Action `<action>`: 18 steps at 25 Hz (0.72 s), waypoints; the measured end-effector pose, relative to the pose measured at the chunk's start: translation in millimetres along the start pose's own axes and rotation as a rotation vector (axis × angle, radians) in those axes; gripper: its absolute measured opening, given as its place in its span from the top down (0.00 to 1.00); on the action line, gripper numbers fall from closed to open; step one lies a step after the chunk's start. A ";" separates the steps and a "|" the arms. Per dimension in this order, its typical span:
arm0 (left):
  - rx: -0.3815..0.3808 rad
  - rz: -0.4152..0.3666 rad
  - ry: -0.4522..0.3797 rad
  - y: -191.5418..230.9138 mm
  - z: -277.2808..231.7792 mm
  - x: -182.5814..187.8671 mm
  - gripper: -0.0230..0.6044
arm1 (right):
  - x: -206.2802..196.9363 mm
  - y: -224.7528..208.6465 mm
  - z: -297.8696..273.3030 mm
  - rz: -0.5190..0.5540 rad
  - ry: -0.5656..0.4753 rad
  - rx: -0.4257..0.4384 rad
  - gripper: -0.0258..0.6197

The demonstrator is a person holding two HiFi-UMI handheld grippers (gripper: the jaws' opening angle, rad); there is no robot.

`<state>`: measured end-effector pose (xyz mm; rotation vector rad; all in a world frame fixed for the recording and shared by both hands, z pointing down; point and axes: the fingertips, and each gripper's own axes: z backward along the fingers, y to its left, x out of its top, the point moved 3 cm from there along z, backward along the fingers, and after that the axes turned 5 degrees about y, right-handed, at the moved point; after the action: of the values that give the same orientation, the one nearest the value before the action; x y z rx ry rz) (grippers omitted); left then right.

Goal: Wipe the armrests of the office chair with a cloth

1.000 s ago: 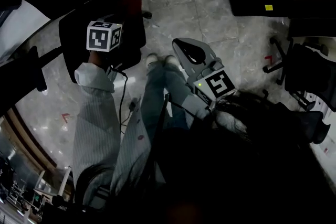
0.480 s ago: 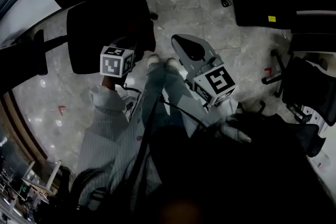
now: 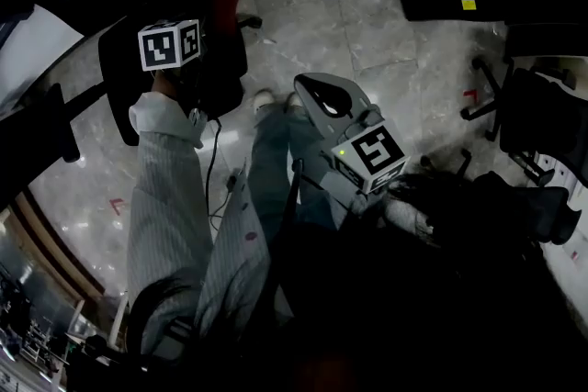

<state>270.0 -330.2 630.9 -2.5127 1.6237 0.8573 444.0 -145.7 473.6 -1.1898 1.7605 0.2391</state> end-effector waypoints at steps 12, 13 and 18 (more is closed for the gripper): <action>0.054 -0.035 0.031 -14.5 13.8 -14.7 0.90 | 8.0 4.5 -8.5 0.055 -0.024 -0.036 0.96; 0.043 -0.038 0.044 -21.5 20.6 -27.2 0.90 | 9.9 6.4 -12.4 0.068 -0.026 -0.038 0.96; 0.001 -0.041 0.085 -73.2 57.4 -76.9 0.90 | 30.6 2.0 -27.7 0.138 -0.029 -0.012 0.96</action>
<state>284.2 -214.8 598.4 -2.6066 1.5889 0.7552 423.9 -180.2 463.1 -1.0690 1.8206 0.3471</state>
